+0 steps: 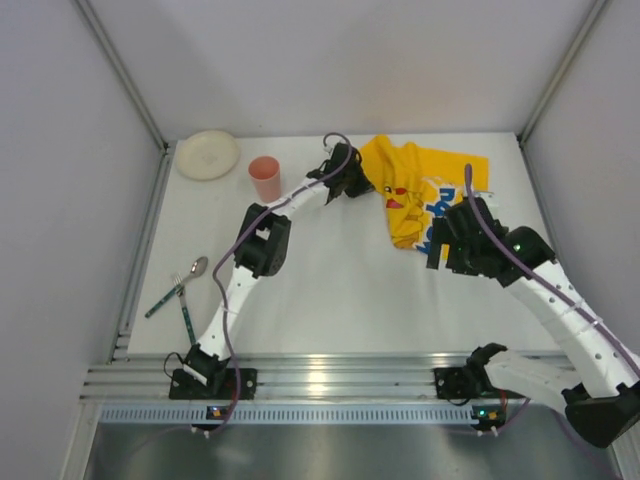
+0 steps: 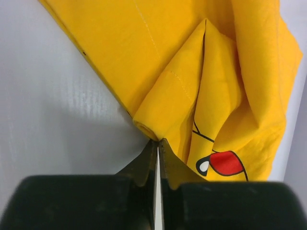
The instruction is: Set the dinner table for one person
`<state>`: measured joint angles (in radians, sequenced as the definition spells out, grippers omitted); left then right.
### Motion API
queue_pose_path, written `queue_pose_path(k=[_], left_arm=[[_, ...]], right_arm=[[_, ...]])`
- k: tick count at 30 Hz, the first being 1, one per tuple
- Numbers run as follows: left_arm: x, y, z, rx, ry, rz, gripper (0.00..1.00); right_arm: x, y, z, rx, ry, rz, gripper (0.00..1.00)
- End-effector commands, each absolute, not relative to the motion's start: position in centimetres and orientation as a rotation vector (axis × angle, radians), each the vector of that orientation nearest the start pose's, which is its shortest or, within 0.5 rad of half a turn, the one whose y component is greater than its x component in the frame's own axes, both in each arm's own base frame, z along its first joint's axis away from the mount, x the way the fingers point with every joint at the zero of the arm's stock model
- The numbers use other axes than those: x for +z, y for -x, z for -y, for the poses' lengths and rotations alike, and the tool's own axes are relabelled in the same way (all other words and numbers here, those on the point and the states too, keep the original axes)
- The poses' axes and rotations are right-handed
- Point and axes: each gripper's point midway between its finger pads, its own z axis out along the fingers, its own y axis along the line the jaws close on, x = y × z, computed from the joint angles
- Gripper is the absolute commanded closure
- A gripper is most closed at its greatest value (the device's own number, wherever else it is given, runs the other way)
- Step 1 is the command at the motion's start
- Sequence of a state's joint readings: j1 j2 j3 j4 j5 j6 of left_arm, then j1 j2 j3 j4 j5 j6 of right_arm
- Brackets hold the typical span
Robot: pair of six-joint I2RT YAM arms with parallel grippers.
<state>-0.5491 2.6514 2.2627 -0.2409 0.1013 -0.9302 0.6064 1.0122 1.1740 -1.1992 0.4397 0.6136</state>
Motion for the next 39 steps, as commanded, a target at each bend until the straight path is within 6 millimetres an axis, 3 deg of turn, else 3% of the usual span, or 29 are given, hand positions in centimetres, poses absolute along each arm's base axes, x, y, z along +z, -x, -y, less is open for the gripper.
queue_pose_path(k=[1, 5, 7, 8, 10, 11, 12, 13, 15, 19, 23, 30, 33, 36, 39], left_arm=[[-1.4, -54.4, 36.7, -0.825, 0.457, -2.495, 1.00], [-0.2, -53.5, 34.5, -0.764, 0.337, -2.545, 1.00], [-0.6, -52.4, 33.2, -0.712, 0.292, -2.585, 1.00], [0.7, -52.0, 32.8, -0.693, 0.231, -2.581, 1.00], [-0.2, -50.4, 31.5, -0.640, 0.194, -2.624, 1.00], [1.1, -50.1, 31.3, -0.639, 0.153, -2.609, 1.00], [0.3, -49.0, 30.8, -0.621, 0.143, -2.640, 1.00], [1.3, -48.6, 30.7, -0.627, 0.128, -2.632, 1.00], [0.8, -47.4, 30.1, -0.611, 0.114, -2.660, 1.00], [1.5, -45.8, 29.9, -0.629, 0.111, -2.693, 1.00], [2.7, -44.8, 29.4, -0.622, 0.085, -2.698, 1.00], [3.7, -44.2, 28.4, -0.555, 0.016, -2.725, 1.00], [4.0, -44.2, 28.3, -0.547, 0.010, -2.729, 1.00], [4.4, -44.4, 28.5, -0.551, 0.008, -2.725, 1.00], [4.5, -44.5, 28.5, -0.549, -0.002, -2.728, 1.00]], right_arm=[[19.8, -23.0, -6.9, 0.064, -0.206, -2.474, 0.00], [15.9, -25.3, -5.0, 0.047, -0.291, -2.556, 0.00], [13.4, -26.9, -4.8, 0.043, -0.329, -2.608, 0.00], [12.4, -27.6, -4.8, 0.053, -0.352, -2.618, 0.00], [9.8, -28.3, -4.7, 0.058, -0.400, -2.682, 0.00], [8.9, -28.7, -4.6, 0.056, -0.436, -2.682, 0.00], [7.6, -29.0, -4.2, 0.045, -0.471, -2.706, 0.00], [6.8, -28.9, -4.1, 0.051, -0.496, -2.718, 0.00], [5.4, -29.6, -4.0, 0.080, -0.559, -2.721, 0.00], [2.9, -29.6, -4.3, 0.092, -0.612, -2.744, 0.00], [1.7, -30.6, -4.3, 0.098, -0.655, -2.700, 0.00], [0.2, -31.8, -2.1, -0.039, -0.721, -2.662, 0.02], [-0.5, -32.0, -1.5, -0.080, -0.737, -2.666, 0.15], [-0.8, -31.8, -0.8, -0.122, -0.745, -2.659, 0.47], [-0.9, -31.8, -0.7, -0.123, -0.735, -2.663, 0.99]])
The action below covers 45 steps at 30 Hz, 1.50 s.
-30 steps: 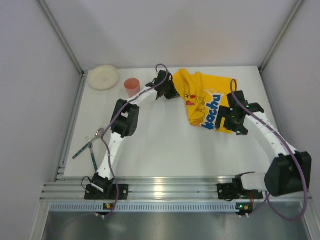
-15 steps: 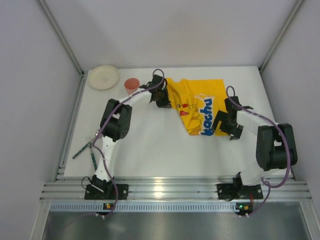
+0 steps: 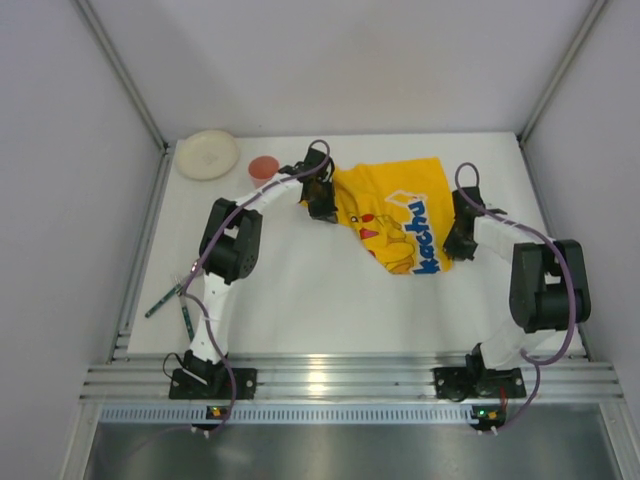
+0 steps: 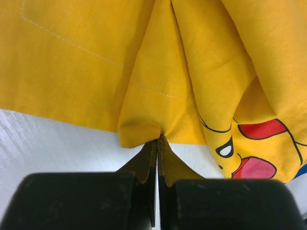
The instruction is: Set the dinner table for one person
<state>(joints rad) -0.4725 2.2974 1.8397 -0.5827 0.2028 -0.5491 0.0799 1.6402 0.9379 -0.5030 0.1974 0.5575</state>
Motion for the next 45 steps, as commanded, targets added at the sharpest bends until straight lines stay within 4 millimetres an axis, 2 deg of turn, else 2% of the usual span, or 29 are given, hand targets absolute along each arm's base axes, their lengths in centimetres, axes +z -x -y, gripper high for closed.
queue_pose_path(k=[1, 4, 6, 7, 9, 10, 11, 12, 13, 14, 15, 19, 22, 23, 24, 25, 26, 27, 28, 29, 31, 34, 35, 37, 38, 40, 41, 43, 45], left_arm=[[4.4, -44.4, 28.4, -0.544, -0.007, -2.731, 1.00], [3.8, -44.0, 27.2, -0.450, -0.017, -2.773, 1.00], [4.0, -44.1, 26.1, -0.351, -0.034, -2.787, 1.00], [3.5, -43.2, 25.0, -0.286, -0.058, -2.837, 1.00], [4.2, -43.0, 23.8, -0.204, -0.094, -2.834, 1.00], [4.3, -42.6, 22.5, -0.122, -0.117, -2.846, 1.00], [4.1, -42.0, 21.9, -0.085, -0.139, -2.858, 1.00], [5.0, -41.9, 21.0, -0.039, -0.154, -2.835, 1.00], [5.2, -41.6, 20.5, -0.014, -0.186, -2.832, 1.00], [4.9, -40.8, 19.9, 0.014, -0.205, -2.846, 1.00], [5.7, -40.7, 19.5, 0.025, -0.218, -2.832, 1.00], [7.2, -40.2, 16.5, 0.223, -0.250, -2.804, 1.00], [8.3, -40.1, 15.5, 0.278, -0.226, -2.785, 1.00], [8.6, -40.1, 15.7, 0.265, -0.211, -2.783, 0.96], [9.0, -39.6, 15.8, 0.253, -0.199, -2.797, 0.81], [9.3, -39.4, 16.1, 0.225, -0.153, -2.801, 0.60], [9.5, -39.1, 17.0, 0.161, -0.142, -2.810, 0.33], [10.5, -39.0, 17.4, 0.125, -0.124, -2.793, 0.23], [11.0, -39.0, 18.1, 0.085, -0.099, -2.778, 0.17], [11.6, -38.7, 19.0, 0.047, -0.106, -2.770, 0.11], [13.2, -38.2, 20.5, -0.046, -0.080, -2.747, 0.08], [14.5, -36.0, 23.8, -0.215, -0.100, -2.750, 0.10], [13.8, -34.6, 25.5, -0.263, -0.145, -2.766, 0.12], [13.4, -32.6, 26.9, -0.304, -0.130, -2.797, 0.19], [12.1, -30.8, 27.9, -0.296, -0.163, -2.825, 0.22], [11.3, -28.5, 29.2, -0.348, -0.138, -2.858, 0.26], [9.7, -26.4, 29.3, -0.316, -0.165, -2.901, 0.26], [9.0, -25.3, 29.9, -0.330, -0.142, -2.890, 0.26], [7.1, -24.5, 29.6, -0.257, -0.158, -2.879, 0.25]], right_arm=[[-0.7, -31.8, -0.6, -0.128, -0.736, -2.667, 1.00], [0.2, -31.9, -0.3, -0.111, -0.756, -2.664, 1.00], [2.1, -32.3, 0.8, -0.112, -0.791, -2.620, 1.00], [3.3, -32.3, 1.2, -0.131, -0.791, -2.617, 1.00], [6.2, -32.8, 4.9, -0.170, -0.899, -2.518, 1.00], [6.9, -32.1, 6.0, -0.198, -0.919, -2.523, 1.00], [7.9, -31.7, 8.1, -0.241, -0.980, -2.481, 1.00], [9.1, -31.9, 9.3, -0.267, -0.998, -2.452, 1.00], [9.1, -30.8, 10.0, -0.316, -1.040, -2.475, 1.00], [9.4, -30.6, 10.6, -0.340, -1.068, -2.460, 1.00], [9.1, -30.2, 10.8, -0.338, -1.095, -2.460, 1.00], [8.3, -29.3, 11.3, -0.403, -1.123, -2.482, 1.00], [7.4, -29.5, 11.0, -0.390, -1.125, -2.519, 1.00], [7.2, -29.9, 10.3, -0.327, -1.120, -2.533, 1.00], [7.0, -30.1, 10.0, -0.294, -1.116, -2.542, 1.00], [6.9, -30.4, 9.6, -0.264, -1.099, -2.550, 0.90], [6.6, -30.6, 9.3, -0.239, -1.097, -2.569, 0.77], [6.7, -30.8, 9.1, -0.226, -1.088, -2.574, 0.60], [6.7, -30.8, 9.1, -0.222, -1.087, -2.581, 0.33], [6.9, -30.9, 9.0, -0.207, -1.086, -2.575, 0.24], [7.3, -31.2, 8.7, -0.177, -1.086, -2.564, 0.15], [8.1, -31.6, 8.1, -0.150, -1.064, -2.549, 0.14], [8.6, -31.6, 7.9, -0.146, -1.057, -2.538, 0.14], [9.0, -31.4, 7.6, -0.139, -1.054, -2.538, 0.14], [9.5, -31.4, 7.4, -0.124, -1.050, -2.532, 0.14], [10.0, -30.9, 7.0, -0.106, -1.057, -2.536, 0.14], [10.7, -30.8, 6.6, -0.077, -1.048, -2.523, 0.14], [11.0, -30.1, 5.9, -0.045, -1.048, -2.528, 0.15], [11.7, -29.3, 4.5, 0.036, -1.044, -2.528, 0.15]])
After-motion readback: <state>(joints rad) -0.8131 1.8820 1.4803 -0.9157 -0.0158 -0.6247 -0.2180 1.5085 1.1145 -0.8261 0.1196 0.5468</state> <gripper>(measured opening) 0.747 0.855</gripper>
